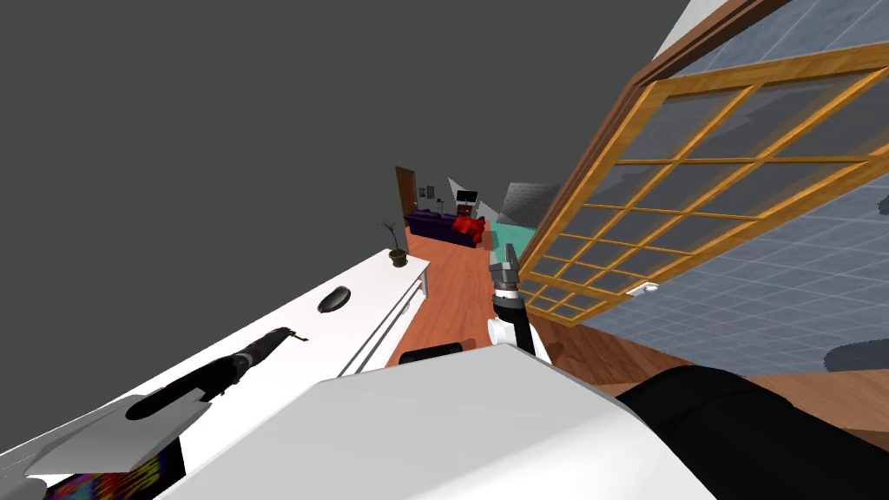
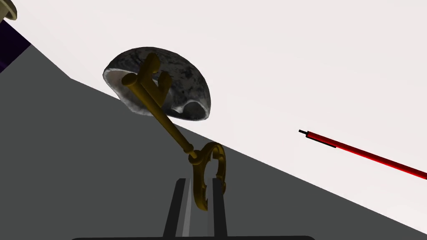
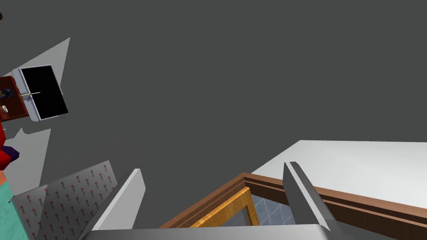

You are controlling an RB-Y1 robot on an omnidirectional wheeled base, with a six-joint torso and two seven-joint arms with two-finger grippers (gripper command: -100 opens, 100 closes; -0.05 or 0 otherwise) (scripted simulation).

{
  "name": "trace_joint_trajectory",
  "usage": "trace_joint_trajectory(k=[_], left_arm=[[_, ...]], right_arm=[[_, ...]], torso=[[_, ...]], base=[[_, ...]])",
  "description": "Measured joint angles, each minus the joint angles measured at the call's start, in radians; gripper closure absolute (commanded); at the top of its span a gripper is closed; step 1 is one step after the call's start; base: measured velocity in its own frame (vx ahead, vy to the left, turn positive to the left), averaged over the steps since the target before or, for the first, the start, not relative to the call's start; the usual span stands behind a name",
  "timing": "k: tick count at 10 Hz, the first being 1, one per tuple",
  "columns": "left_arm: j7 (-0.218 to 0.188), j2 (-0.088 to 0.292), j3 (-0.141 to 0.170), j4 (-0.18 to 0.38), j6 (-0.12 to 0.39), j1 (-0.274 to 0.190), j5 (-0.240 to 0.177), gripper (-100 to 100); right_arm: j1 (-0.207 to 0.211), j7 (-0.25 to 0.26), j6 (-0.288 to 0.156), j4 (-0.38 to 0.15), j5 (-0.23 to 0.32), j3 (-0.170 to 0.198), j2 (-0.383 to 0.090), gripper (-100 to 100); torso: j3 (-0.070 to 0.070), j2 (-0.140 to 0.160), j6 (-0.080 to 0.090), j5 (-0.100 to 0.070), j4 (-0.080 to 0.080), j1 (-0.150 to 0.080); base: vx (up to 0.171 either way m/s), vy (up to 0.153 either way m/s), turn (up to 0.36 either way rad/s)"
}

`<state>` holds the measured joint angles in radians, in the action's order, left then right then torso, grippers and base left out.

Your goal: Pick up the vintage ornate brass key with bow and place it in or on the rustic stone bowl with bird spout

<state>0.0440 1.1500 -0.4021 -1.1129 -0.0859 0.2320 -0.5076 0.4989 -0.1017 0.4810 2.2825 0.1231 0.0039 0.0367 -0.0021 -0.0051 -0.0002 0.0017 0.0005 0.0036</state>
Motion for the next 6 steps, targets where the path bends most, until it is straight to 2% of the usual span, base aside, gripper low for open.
trace_joint_trajectory(k=[6], left_arm=[[-0.128, 0.022, -0.008, 0.008, 0.071, -0.034, -0.017, 100]], right_arm=[[0.000, 0.000, 0.000, 0.000, 0.000, 0.000, 0.000, 0]], torso=[[0.000, 0.000, 0.000, 0.001, 0.000, 0.001]], base=[[0.033, 0.078, -0.204]])
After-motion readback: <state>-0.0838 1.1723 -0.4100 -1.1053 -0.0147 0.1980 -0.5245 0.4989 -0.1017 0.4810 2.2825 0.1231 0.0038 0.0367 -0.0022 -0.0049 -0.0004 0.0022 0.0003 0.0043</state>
